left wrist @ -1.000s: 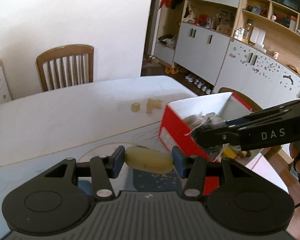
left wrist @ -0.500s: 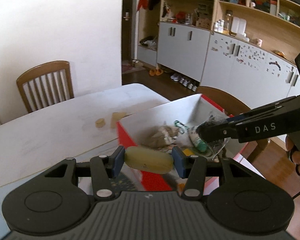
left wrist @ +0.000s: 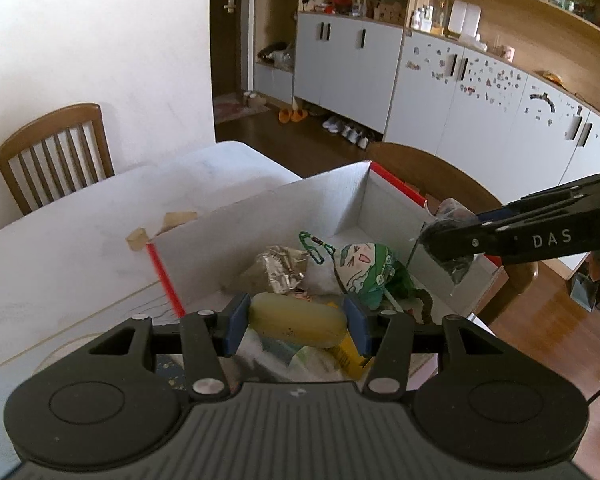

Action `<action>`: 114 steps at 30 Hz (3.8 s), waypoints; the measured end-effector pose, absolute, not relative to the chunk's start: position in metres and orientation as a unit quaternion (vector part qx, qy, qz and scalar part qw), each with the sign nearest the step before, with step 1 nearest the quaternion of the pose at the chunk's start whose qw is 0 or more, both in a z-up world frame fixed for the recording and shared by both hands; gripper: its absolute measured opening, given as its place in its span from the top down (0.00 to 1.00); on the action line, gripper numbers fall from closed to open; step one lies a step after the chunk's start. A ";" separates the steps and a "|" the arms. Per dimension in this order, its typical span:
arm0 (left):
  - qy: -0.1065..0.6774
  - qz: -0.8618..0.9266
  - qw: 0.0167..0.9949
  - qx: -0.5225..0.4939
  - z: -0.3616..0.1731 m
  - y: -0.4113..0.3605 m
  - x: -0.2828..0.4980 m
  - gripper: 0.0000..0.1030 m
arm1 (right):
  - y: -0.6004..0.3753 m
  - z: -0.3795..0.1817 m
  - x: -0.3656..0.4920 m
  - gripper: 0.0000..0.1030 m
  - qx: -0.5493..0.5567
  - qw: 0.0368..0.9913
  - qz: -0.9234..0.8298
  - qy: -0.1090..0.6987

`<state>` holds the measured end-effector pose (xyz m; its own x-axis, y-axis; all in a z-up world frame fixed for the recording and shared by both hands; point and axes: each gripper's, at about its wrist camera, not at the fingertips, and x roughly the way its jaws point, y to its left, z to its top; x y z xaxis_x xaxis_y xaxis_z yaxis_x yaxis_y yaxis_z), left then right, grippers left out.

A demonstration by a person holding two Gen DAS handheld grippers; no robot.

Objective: Organize objects

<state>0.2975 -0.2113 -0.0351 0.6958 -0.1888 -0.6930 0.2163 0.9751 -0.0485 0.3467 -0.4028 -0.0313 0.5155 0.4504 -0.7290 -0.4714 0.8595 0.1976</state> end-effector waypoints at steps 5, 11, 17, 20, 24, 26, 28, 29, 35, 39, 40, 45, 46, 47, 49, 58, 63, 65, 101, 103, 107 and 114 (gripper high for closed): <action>0.388 -0.111 0.914 0.028 -0.047 -0.225 0.319 0.51 | -0.405 -0.046 0.357 0.64 -0.034 0.859 0.276 0.430; 0.414 -0.103 0.904 0.035 -0.063 -0.235 0.348 0.51 | -0.393 -0.066 0.361 0.64 -0.054 0.846 0.282 0.450; 0.436 -0.096 0.894 0.028 -0.076 -0.242 0.372 0.51 | -0.379 -0.079 0.359 0.64 -0.080 0.833 0.302 0.457; 0.448 -0.092 0.889 0.022 -0.084 -0.244 0.382 0.50 | -0.372 -0.083 0.359 0.64 -0.092 0.828 0.308 0.459; 0.470 -0.085 0.878 0.025 -0.095 -0.249 0.391 0.50 | -0.365 -0.092 0.360 0.64 -0.105 0.822 0.313 0.465; 0.484 -0.082 0.871 0.022 -0.100 -0.249 0.395 0.50 | -0.361 -0.095 0.360 0.64 -0.110 0.820 0.315 0.465; 0.494 -0.080 0.866 0.010 -0.104 -0.247 0.397 0.50 | -0.359 -0.097 0.360 0.64 -0.118 0.821 0.316 0.460; 0.495 -0.080 0.865 0.009 -0.105 -0.248 0.398 0.50 | -0.357 -0.098 0.360 0.64 -0.122 0.821 0.317 0.458; 0.505 -0.084 0.859 0.026 -0.108 -0.255 0.398 0.50 | -0.355 -0.104 0.365 0.63 -0.129 0.818 0.316 0.462; 0.508 -0.083 0.857 0.028 -0.108 -0.255 0.397 0.50 | -0.355 -0.106 0.367 0.61 -0.122 0.817 0.318 0.466; 0.508 -0.082 0.857 0.027 -0.107 -0.255 0.396 0.50 | -0.355 -0.107 0.367 0.61 -0.121 0.816 0.319 0.466; 0.509 -0.073 0.857 0.012 -0.106 -0.253 0.394 0.43 | -0.358 -0.107 0.364 0.57 -0.118 0.816 0.325 0.463; 0.506 -0.073 0.860 0.008 -0.104 -0.252 0.392 0.40 | -0.359 -0.106 0.363 0.55 -0.115 0.817 0.326 0.462; 0.502 -0.073 0.862 0.005 -0.103 -0.252 0.392 0.35 | -0.361 -0.106 0.363 0.54 -0.111 0.818 0.326 0.461; 0.494 -0.074 0.866 0.001 -0.098 -0.251 0.389 0.34 | -0.364 -0.103 0.362 0.51 -0.103 0.819 0.327 0.460; 0.461 -0.077 0.884 -0.014 -0.074 -0.245 0.370 0.34 | -0.379 -0.081 0.349 0.42 -0.082 0.828 0.337 0.441; 0.437 -0.081 0.895 -0.028 -0.057 -0.233 0.353 0.34 | -0.388 -0.063 0.342 0.39 -0.063 0.837 0.337 0.427; 0.426 -0.078 0.901 -0.028 -0.049 -0.228 0.344 0.34 | -0.391 -0.056 0.340 0.39 -0.056 0.842 0.333 0.422; 0.315 -0.120 0.941 -0.001 0.005 -0.155 0.211 0.00 | -0.371 -0.005 0.224 0.01 0.047 0.923 0.245 0.294; 0.317 -0.134 0.939 0.003 0.004 -0.155 0.207 0.00 | -0.368 -0.005 0.218 0.01 0.053 0.925 0.235 0.293; 0.313 -0.151 0.938 0.013 0.003 -0.155 0.196 0.00 | -0.363 -0.007 0.208 0.01 0.057 0.929 0.219 0.291; 0.300 -0.161 0.940 0.021 0.001 -0.154 0.182 0.00 | -0.355 -0.010 0.192 0.01 0.056 0.933 0.208 0.288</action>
<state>0.1823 -0.1536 0.0012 0.7676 -0.2907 -0.5712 0.3156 0.9471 -0.0579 0.1919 -0.3554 -0.0097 0.7473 0.4197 -0.5151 -0.3556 0.9075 0.2235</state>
